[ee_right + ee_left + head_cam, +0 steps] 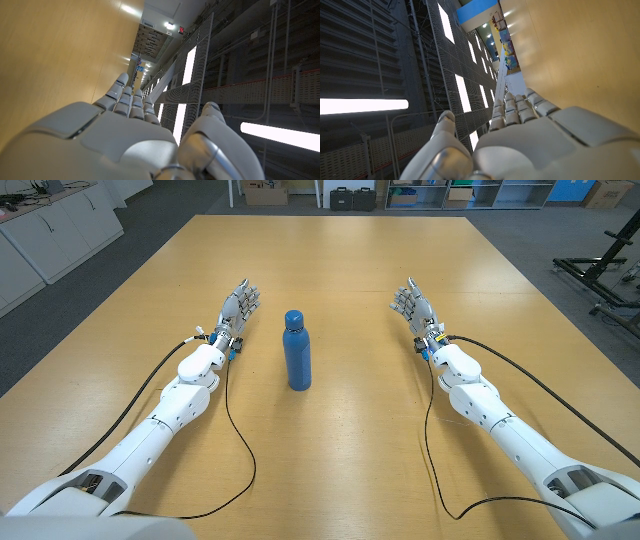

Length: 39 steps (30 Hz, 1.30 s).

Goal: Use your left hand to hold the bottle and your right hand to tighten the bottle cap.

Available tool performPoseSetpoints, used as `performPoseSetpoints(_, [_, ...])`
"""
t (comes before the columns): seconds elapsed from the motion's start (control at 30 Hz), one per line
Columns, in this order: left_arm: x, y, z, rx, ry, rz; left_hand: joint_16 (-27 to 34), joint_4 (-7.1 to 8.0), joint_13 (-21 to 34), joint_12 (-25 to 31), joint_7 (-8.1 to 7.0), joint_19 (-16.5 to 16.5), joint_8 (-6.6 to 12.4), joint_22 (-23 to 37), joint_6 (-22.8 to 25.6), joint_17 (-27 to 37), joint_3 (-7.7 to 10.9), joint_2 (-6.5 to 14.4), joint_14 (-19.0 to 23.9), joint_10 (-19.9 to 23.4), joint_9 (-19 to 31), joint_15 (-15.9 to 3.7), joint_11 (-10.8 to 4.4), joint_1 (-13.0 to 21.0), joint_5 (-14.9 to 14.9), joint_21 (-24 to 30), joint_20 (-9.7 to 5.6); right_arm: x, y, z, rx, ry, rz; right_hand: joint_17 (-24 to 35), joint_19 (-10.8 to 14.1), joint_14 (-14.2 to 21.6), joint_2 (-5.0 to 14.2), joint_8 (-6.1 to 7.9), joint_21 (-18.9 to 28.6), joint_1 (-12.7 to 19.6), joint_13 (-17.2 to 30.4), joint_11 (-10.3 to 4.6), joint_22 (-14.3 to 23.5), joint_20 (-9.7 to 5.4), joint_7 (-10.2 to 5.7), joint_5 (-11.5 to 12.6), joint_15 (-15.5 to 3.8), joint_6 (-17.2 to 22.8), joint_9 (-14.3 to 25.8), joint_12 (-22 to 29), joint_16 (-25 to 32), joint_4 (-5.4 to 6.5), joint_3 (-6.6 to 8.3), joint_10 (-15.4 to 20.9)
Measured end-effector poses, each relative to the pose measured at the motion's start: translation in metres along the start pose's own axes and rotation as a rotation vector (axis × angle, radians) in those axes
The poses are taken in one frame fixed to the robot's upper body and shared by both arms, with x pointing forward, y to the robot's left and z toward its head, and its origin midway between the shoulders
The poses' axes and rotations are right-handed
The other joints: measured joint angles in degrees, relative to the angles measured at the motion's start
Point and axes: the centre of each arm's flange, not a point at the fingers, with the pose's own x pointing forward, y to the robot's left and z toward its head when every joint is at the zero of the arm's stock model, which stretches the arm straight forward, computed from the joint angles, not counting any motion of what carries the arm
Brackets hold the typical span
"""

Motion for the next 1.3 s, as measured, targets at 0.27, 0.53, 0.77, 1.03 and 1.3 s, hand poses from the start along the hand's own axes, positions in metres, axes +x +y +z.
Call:
performPoseSetpoints(0.27, [-0.016, 0.002, 0.001, -0.003, 0.001, 0.0, 0.0, 0.0, 0.0, 0.33, 0.3, 0.0, 0.0, 0.0, 0.3, 0.0, 0.0, 0.0, 0.0, 0.22, 0.0, 0.0, -0.22, 0.0, 0.0, 0.0, 0.0, -0.002, 0.003, 0.002, -0.001, -0.001, 0.003, -0.01, -0.21, -0.52, 0.01, 0.0, -0.1, 0.01, 0.0, -0.21, 0.0, -0.23, 0.0, 0.0, 0.1, 0.0, 0.0, 0.0, 0.0, -0.24, 0.24, -0.21])
performPoseSetpoints(0.53, [-0.031, -0.002, 0.004, 0.0, 0.0, 0.006, 0.0, -0.17, -0.01, 0.33, -0.01, 0.3, 0.45, -0.01, 0.61, 0.0, 0.17, 0.32, 0.57, 0.72, -0.01, 0.05, -0.11, 0.32, 0.0, 0.0, -0.29, -0.002, 0.004, 0.005, -0.004, -0.005, 0.009, -0.01, -0.2, -0.52, 0.23, 0.0, -0.32, 0.23, 0.0, -0.21, 0.27, -0.24, -0.01, 0.0, 0.1, 0.0, -0.01, 0.0, 0.0, -0.24, 0.24, -0.21])
performPoseSetpoints(0.77, [-0.041, -0.01, 0.006, 0.007, -0.005, 0.013, 0.44, -0.17, -0.16, 0.57, -0.34, 1.01, 0.45, -0.01, 1.55, -0.01, 0.18, 0.32, 1.55, 1.57, -0.01, -0.11, -0.14, 0.32, 0.0, 0.0, -0.15, -0.003, -0.001, 0.005, -0.001, -0.004, 0.021, -0.01, -0.2, -0.52, 0.23, 0.19, -0.32, 0.23, -0.01, -0.01, 0.27, -0.24, -0.03, 0.0, 0.1, 0.64, -0.01, 0.0, 0.0, -0.24, 0.24, 0.0])
performPoseSetpoints(1.03, [-0.051, -0.017, 0.003, 0.004, -0.016, 0.02, 0.89, -0.4, -0.16, 1.2, -0.62, 2.16, 1.12, -0.01, 3.32, -0.01, 0.4, 0.32, 3.7, 3.37, -0.01, -0.6, -0.56, 0.32, 0.0, 0.43, -0.1, -0.009, -0.012, 0.005, -0.018, 0.0, 0.027, -0.01, -0.2, -0.29, 0.34, 0.44, -0.53, 0.34, -0.01, -0.01, 0.27, -0.24, -0.03, 0.0, -0.12, 0.64, -0.01, 0.0, 0.0, -0.24, 0.24, 0.0])
performPoseSetpoints(1.3, [-0.068, -0.022, -0.002, -0.006, -0.014, 0.023, 1.33, -0.4, -0.15, 1.2, -0.44, 2.66, 1.49, -0.02, 4.75, -0.01, 0.4, 0.32, 4.9, 4.51, -0.01, -0.59, -0.41, 0.32, 0.0, 0.43, 0.01, -0.014, -0.015, 0.007, -0.034, -0.004, 0.037, -0.02, 0.02, -0.29, 0.46, 0.44, -0.52, 0.45, -0.01, -0.03, 0.26, -0.46, 0.28, 0.0, -0.12, 0.95, -0.01, 0.0, 0.0, -0.23, 0.24, 0.02])
